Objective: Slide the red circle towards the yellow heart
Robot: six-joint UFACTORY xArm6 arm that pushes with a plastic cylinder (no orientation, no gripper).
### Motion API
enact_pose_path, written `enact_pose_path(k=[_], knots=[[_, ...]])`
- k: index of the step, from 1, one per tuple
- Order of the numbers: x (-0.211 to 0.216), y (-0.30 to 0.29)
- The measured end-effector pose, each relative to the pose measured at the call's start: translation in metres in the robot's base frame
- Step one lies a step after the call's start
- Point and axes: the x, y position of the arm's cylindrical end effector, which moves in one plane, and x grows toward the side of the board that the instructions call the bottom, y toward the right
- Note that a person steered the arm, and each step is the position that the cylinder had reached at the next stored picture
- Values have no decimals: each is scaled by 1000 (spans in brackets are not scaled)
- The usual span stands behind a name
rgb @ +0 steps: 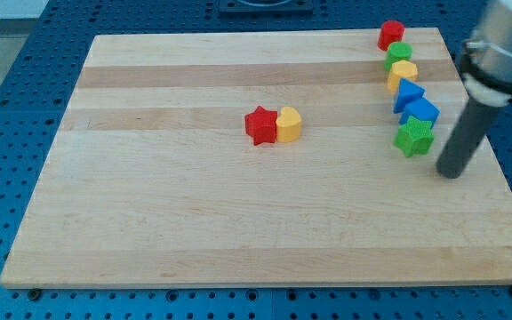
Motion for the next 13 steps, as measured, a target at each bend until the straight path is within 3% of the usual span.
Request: enact_pose_path(k=[2, 6, 7, 10, 13], knots=[[-83, 62], [-284, 62], [-290, 57], [-290, -37], [-282, -37]])
